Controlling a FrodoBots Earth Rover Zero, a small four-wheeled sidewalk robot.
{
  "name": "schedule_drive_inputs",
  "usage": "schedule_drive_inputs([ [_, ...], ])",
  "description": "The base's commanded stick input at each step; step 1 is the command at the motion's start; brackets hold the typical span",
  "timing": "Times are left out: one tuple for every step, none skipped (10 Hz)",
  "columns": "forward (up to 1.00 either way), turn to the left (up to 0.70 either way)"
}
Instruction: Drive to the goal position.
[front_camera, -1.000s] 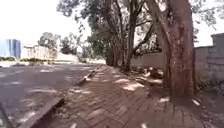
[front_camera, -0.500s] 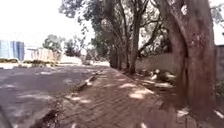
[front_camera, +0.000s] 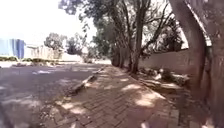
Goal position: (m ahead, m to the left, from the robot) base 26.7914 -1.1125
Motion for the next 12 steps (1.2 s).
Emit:
schedule_drive_inputs([
  [0.85, 0.34],
  [0.85, 0.18],
  [0.85, 0.03],
  [0.85, 0.0],
  [0.85, 0.0],
  [0.85, 0.0],
  [0.85, 0.0],
  [0.85, 0.0],
  [0.85, 0.0],
  [0.85, 0.0],
  [0.85, 0.0],
  [0.85, 0.0],
])
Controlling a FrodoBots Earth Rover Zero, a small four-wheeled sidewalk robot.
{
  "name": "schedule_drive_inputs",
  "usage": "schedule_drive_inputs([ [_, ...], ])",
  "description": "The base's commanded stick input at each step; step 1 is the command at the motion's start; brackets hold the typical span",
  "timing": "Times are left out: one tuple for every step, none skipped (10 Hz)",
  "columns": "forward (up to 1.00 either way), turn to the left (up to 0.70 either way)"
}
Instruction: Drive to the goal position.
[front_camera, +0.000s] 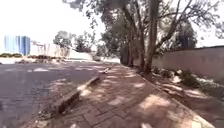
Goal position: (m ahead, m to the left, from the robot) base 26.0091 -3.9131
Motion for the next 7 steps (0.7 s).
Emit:
schedule_drive_inputs([
  [0.85, 0.0],
  [0.85, 0.0],
  [0.85, 0.0],
  [0.85, 0.0],
  [0.85, 0.0],
  [0.85, 0.0],
  [0.85, 0.0],
])
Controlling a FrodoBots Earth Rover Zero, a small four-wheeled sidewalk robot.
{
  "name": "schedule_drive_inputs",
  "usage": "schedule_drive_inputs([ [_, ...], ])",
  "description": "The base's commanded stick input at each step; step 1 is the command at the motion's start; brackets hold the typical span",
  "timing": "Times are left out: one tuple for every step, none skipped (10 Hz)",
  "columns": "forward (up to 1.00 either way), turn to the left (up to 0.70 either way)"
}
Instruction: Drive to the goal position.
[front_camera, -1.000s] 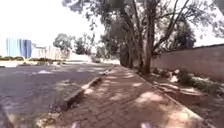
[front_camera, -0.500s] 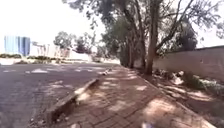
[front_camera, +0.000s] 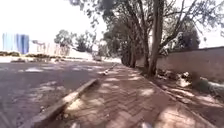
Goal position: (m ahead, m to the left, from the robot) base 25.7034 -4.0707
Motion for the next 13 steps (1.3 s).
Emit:
schedule_drive_inputs([
  [0.85, 0.0],
  [0.85, 0.0],
  [0.85, 0.0],
  [0.85, 0.0],
  [0.85, 0.0],
  [0.85, -0.07],
  [0.85, -0.22],
  [0.85, -0.3],
  [0.85, -0.13],
  [0.85, 0.0],
  [0.85, 0.0],
  [0.85, 0.0],
  [0.85, 0.0],
])
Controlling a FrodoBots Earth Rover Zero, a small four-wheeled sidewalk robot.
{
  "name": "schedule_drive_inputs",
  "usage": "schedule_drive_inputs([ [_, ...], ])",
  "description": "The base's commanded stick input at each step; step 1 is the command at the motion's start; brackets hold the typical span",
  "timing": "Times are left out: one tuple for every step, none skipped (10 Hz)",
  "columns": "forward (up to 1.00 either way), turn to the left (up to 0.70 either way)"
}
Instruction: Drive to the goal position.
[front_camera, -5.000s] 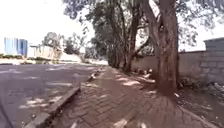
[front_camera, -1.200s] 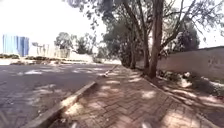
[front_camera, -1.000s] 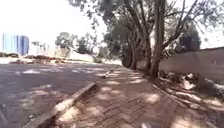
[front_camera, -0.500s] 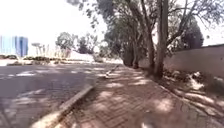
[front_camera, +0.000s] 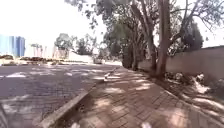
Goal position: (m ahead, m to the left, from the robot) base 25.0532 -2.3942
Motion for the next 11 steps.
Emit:
schedule_drive_inputs([
  [0.85, 0.0],
  [0.85, -0.15],
  [0.85, -0.31],
  [0.85, 0.0],
  [0.85, 0.0],
  [0.85, 0.0],
  [0.85, 0.0],
  [0.85, -0.08],
  [0.85, -0.25],
  [0.85, -0.27],
  [0.85, -0.1],
])
